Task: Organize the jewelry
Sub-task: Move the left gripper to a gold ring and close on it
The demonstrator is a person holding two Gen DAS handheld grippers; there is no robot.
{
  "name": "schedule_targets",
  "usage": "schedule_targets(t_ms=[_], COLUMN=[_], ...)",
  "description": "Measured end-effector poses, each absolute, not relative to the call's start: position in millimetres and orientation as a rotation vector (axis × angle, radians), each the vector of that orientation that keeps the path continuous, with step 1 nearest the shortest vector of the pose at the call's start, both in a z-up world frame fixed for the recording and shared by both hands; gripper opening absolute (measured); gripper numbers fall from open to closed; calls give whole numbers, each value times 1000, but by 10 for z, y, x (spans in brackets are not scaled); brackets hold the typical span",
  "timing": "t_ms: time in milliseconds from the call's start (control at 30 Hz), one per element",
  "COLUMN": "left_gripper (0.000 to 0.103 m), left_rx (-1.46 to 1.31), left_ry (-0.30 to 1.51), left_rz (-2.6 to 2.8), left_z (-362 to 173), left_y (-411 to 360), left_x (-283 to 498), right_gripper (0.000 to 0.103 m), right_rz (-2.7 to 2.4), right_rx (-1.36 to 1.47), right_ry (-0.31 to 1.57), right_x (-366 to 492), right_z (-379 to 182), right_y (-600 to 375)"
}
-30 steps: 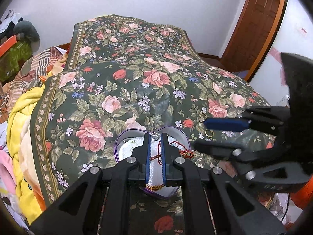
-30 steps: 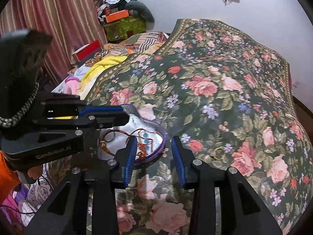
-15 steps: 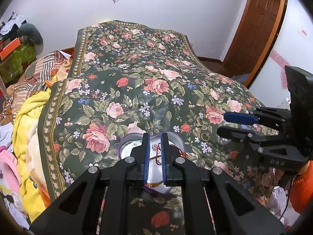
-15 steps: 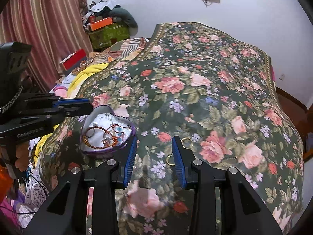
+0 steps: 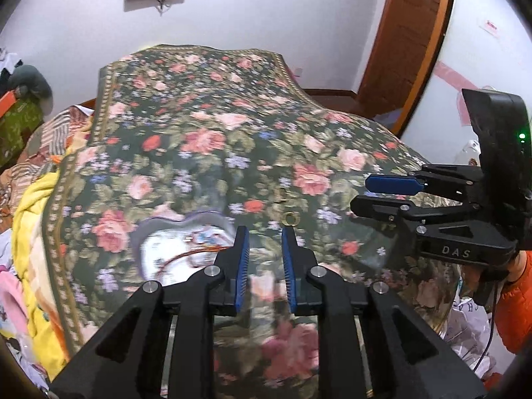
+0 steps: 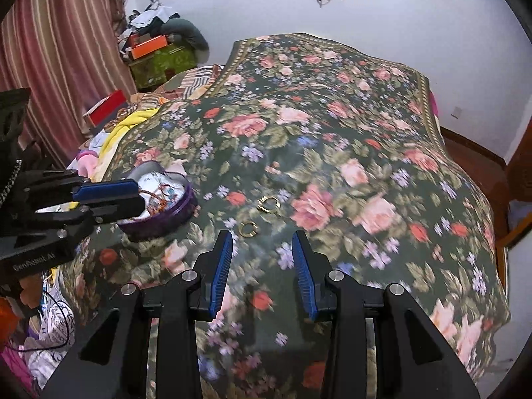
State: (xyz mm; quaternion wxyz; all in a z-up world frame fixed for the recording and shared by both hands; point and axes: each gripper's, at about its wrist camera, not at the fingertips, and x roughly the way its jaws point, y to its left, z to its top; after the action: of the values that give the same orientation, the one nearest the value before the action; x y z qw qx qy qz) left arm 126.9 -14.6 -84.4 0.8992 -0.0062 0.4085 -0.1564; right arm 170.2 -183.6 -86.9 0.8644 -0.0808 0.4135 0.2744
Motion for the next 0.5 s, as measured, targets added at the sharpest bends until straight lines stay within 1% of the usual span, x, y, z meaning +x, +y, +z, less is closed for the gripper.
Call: schedule_targets(t_ms=[300, 333, 400, 433, 500], left_gripper=[19, 21, 33, 35, 35], left_rx=[17, 25, 45, 52, 55], left_ry=[924, 935, 953, 960, 978], left_rz=[-381, -377, -359, -348, -343], left_z=[-1122, -1162, -1255, -1304, -1379], left_y=[-622, -655, -710, -729, -740], left_x=[1588, 1632, 1723, 1769, 1835], right_gripper=[34, 34, 34, 34, 34], right_rz=[567, 569, 572, 574, 577], right_rx=[-136, -131, -126, -122, -114], right_ry=[869, 872, 876, 877, 880], right_x=[1786, 1805, 1828, 1843, 1876], right_z=[-912, -928, -953, -966, -991], right_y=[-2058, -2075, -2093, -2105, -2130])
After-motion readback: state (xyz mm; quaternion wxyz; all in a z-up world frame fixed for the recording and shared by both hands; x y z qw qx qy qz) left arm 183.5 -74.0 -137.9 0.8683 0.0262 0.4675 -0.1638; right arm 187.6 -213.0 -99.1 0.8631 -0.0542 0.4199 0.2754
